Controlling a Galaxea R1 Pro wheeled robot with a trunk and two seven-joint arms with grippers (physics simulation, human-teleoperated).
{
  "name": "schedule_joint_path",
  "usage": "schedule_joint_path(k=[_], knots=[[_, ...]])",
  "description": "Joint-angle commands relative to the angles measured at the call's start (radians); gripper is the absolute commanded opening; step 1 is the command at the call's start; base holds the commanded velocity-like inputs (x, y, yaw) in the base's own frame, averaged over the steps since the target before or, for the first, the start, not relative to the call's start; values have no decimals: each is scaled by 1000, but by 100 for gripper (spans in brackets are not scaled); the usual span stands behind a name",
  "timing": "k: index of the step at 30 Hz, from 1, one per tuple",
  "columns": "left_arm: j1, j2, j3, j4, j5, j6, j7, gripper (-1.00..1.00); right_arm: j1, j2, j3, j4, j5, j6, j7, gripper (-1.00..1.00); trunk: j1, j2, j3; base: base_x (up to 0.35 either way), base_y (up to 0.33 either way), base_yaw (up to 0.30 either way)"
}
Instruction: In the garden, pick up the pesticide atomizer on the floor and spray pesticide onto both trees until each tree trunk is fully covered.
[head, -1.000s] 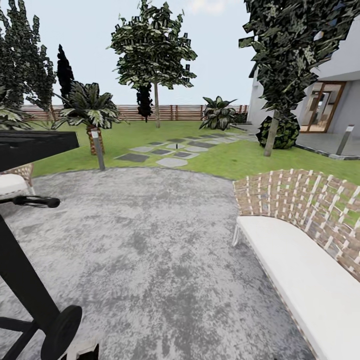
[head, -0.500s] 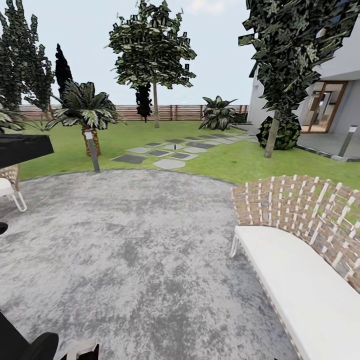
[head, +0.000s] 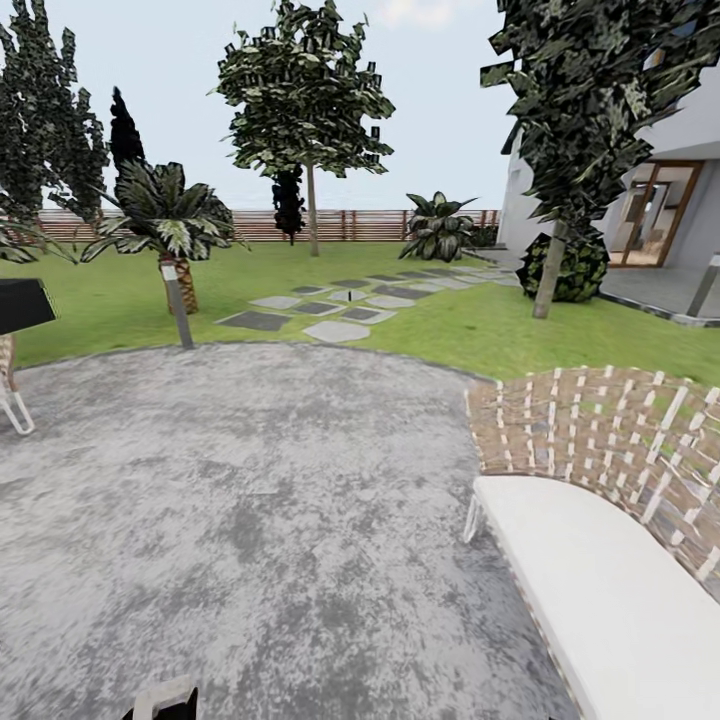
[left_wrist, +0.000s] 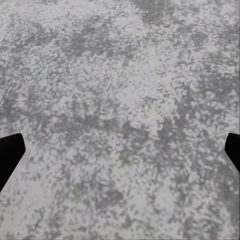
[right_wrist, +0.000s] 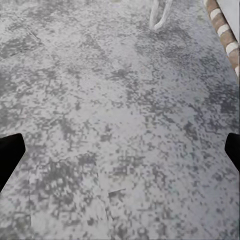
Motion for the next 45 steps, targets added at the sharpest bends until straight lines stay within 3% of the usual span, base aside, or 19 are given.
schedule_joint_path(k=[1, 8, 45], knots=[[0, 0, 0, 0, 0, 0, 0, 100, 0, 0, 0, 0, 0, 0, 0, 100, 0, 0, 0, 340, -2, 176], [0, 0, 0, 0, -2, 0, 0, 100, 0, 0, 0, -1, 0, 0, 0, 100, 0, 0, 0, 340, -1, 224], [2, 1, 1, -1, 0, 0, 0, 100, 0, -1, 0, -1, 0, 0, 0, 100, 0, 0, 0, 340, 0, 42]])
